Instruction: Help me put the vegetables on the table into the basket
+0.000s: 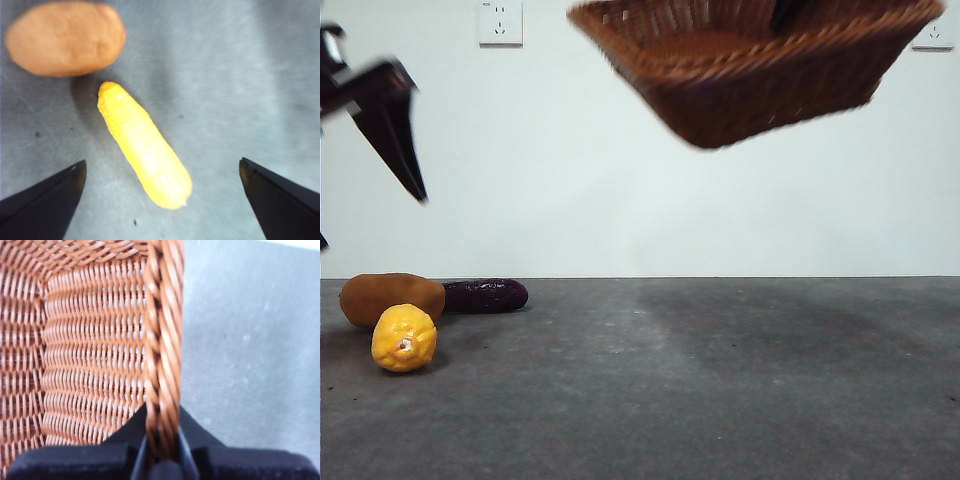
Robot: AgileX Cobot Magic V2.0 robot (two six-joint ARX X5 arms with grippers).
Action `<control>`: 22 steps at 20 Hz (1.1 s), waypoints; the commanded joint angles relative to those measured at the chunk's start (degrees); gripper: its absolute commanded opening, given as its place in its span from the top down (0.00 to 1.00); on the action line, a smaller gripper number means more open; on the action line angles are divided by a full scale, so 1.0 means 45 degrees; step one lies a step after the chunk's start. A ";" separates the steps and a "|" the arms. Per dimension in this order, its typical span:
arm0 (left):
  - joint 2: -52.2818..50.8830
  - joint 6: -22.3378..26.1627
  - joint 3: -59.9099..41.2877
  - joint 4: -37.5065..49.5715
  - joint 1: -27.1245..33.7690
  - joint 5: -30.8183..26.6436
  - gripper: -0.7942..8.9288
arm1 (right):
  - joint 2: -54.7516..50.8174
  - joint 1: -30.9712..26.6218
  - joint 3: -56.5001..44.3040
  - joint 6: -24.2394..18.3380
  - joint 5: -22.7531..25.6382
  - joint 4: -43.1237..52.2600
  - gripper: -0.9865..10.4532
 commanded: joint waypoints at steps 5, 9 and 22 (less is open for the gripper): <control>0.2351 -0.2239 0.0015 0.0617 -0.1209 -0.1481 0.24 | -0.0748 0.0005 -0.0010 -0.0554 -0.0058 -0.0743 0.93; 0.3264 -0.2715 0.0019 0.0782 -0.1627 -0.1710 0.24 | -0.0748 0.0005 -0.0015 -0.0782 -0.0102 -0.1103 0.93; 0.4002 -0.3293 0.0019 0.0923 -0.1996 -0.2220 0.93 | -0.0748 0.0005 -0.0015 -0.1093 -0.0612 -0.1477 0.93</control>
